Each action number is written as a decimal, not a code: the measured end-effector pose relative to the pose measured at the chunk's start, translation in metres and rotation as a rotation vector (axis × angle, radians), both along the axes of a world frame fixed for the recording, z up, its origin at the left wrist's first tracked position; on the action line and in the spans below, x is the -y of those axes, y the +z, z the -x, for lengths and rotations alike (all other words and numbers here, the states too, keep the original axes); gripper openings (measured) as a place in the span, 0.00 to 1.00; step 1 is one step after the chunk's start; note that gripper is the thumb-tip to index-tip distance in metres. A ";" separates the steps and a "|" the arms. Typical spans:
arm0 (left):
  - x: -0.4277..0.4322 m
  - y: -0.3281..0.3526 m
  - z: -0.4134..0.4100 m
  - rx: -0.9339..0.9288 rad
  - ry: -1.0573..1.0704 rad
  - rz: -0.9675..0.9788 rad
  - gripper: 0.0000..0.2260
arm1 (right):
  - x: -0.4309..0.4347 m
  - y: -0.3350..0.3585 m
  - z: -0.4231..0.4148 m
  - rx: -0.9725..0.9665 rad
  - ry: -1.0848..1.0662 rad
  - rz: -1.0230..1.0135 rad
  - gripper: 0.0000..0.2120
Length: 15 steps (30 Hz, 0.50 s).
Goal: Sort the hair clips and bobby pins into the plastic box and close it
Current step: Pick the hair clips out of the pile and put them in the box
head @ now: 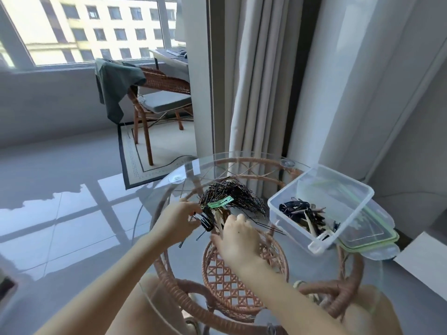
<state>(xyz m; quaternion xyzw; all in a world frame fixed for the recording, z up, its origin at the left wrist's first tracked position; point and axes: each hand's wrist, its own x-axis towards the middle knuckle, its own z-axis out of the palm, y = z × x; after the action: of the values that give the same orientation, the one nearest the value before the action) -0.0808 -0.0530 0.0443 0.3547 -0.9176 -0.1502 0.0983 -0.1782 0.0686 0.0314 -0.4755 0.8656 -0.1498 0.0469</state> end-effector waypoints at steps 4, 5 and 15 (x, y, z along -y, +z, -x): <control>-0.007 -0.012 0.005 0.088 -0.153 0.237 0.15 | 0.005 -0.003 0.008 -0.026 -0.015 -0.002 0.11; -0.007 -0.013 0.007 0.090 -0.171 0.277 0.14 | 0.003 -0.004 0.011 -0.050 0.001 0.004 0.12; -0.009 0.006 0.015 -0.194 -0.282 0.301 0.09 | -0.032 0.018 0.025 -0.061 -0.019 0.304 0.10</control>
<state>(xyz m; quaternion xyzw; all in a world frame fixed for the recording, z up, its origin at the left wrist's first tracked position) -0.0962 -0.0437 0.0498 0.1881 -0.9564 -0.0574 0.2160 -0.2032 0.1007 0.0493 -0.4731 0.8385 -0.2649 -0.0536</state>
